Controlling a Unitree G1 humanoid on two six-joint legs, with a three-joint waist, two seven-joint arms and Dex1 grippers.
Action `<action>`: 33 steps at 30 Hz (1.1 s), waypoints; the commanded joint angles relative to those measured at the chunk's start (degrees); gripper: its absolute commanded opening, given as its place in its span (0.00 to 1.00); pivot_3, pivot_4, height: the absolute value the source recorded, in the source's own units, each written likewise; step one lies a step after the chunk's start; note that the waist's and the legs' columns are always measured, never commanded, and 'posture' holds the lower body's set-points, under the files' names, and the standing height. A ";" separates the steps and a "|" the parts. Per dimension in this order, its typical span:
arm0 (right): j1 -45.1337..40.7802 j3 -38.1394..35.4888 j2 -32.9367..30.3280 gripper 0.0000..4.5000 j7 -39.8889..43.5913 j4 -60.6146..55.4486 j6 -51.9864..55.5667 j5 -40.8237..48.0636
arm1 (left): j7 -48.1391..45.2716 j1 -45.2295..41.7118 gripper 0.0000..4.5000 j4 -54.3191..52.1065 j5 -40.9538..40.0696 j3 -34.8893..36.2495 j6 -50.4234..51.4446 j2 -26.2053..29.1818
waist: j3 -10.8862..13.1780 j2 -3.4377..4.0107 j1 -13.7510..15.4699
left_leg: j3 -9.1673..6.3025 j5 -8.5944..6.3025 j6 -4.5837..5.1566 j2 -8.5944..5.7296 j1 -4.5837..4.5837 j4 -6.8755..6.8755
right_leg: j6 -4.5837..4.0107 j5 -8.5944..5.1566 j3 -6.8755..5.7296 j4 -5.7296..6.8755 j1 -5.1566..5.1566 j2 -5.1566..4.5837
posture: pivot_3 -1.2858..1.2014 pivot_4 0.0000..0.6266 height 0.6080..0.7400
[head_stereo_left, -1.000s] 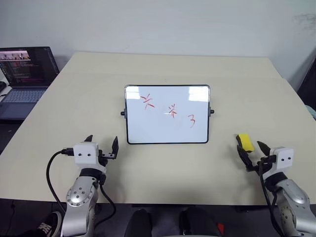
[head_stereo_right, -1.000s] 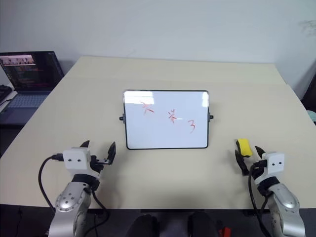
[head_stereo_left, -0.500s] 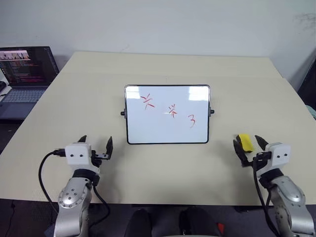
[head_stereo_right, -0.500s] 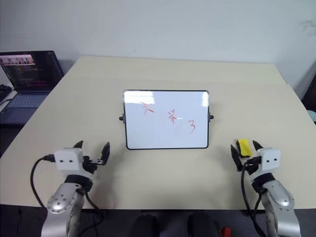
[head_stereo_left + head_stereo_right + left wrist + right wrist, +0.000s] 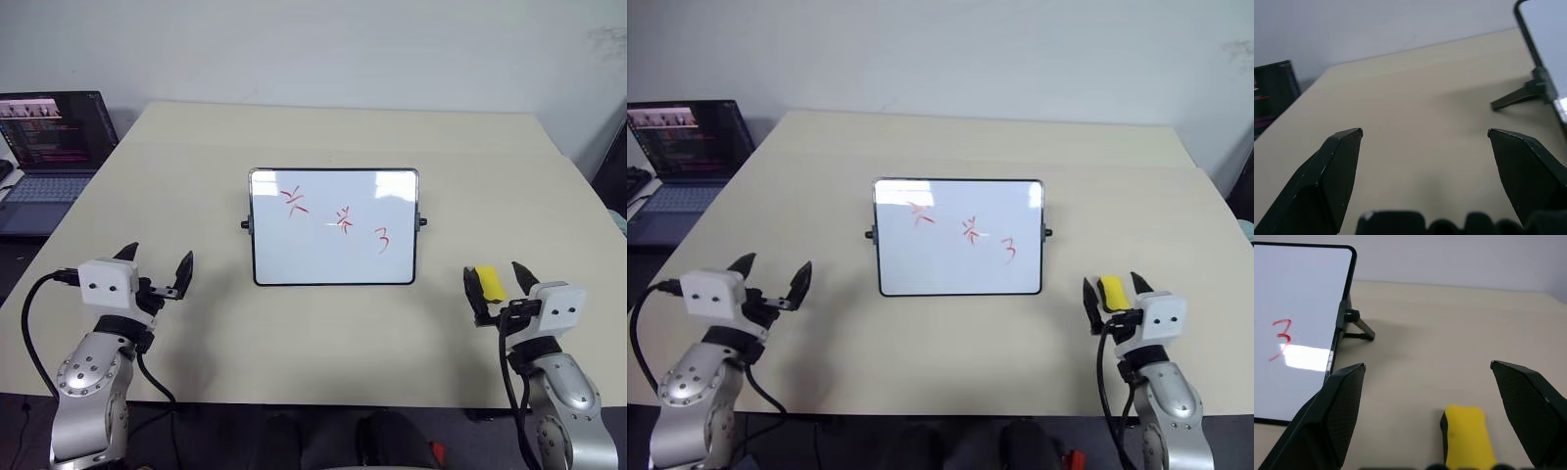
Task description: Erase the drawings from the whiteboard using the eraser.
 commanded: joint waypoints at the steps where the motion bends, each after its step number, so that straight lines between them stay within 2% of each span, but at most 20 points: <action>1: 2.25 0.52 -3.31 0.99 3.27 -3.22 3.08 0.73 | -5.29 -0.67 1.00 -2.83 -3.65 -1.01 3.09 3.25 | 0.01 0.01 0.02 | 0.00 -0.01 -0.01 0.01 0.00 -0.02 | 0.00 -0.02 0.00 0.00 0.00 0.01 | 0.52 0.24 1.00; 9: 0.84 2.48 -5.85 0.99 4.95 -5.08 8.14 2.13 | -17.27 -7.65 1.00 -5.32 -9.85 -6.00 12.01 12.30 | 0.03 -0.01 -0.01 | 0.00 -0.01 -0.01 0.00 0.07 0.00 | 0.00 -0.02 0.01 0.11 -0.01 0.01 | 0.52 0.24 1.00; 16: -4.93 3.01 -8.56 0.99 4.78 -5.23 14.52 2.43 | -25.87 -15.43 1.00 -5.55 -9.78 -12.39 15.58 18.84 | 0.10 -0.01 -0.07 | 0.02 -0.01 -0.01 -0.01 0.05 0.00 | 0.01 -0.02 0.04 0.08 -0.04 0.04 | 0.52 0.24 1.00; 24: -8.19 1.11 -9.99 0.99 1.26 -8.43 25.80 3.39 | -30.98 -24.58 1.00 -7.05 -10.49 -20.38 18.98 18.87 | 0.10 -0.01 -0.02 | 0.01 -0.01 -0.02 -0.04 -0.21 0.01 | 0.06 -0.05 0.05 0.06 -0.23 0.08 | 0.52 0.24 1.00; 27: -9.97 -0.46 -10.69 0.99 -2.05 -9.84 33.66 3.91 | -32.59 -26.40 1.00 -8.18 -10.65 -21.86 20.02 19.10 | 0.10 -0.01 -0.11 | 0.07 -0.01 -0.02 -0.05 -0.39 0.04 | 0.06 -0.05 0.12 0.11 -0.46 0.08 | 0.52 0.24 1.00; 30: -14.01 -4.59 -11.31 0.99 -4.11 -11.03 45.44 8.27 | -33.67 -28.95 1.00 -7.79 -9.59 -23.32 19.45 18.68 | 0.10 -0.01 -0.12 | 0.10 0.00 -0.02 -0.04 -0.39 0.03 | 0.06 -0.05 0.16 0.19 -0.54 0.10 | 0.52 0.24 1.00; 33: -16.69 -5.96 -12.33 0.99 -4.71 -10.64 48.89 8.27 | -35.07 -30.24 1.00 -7.31 -8.67 -25.01 18.89 18.57 | 0.10 -0.01 -0.14 | 0.08 0.00 -0.02 -0.03 -0.37 0.03 | 0.06 -0.05 0.16 0.21 -0.55 0.19 | 0.52 0.24 1.00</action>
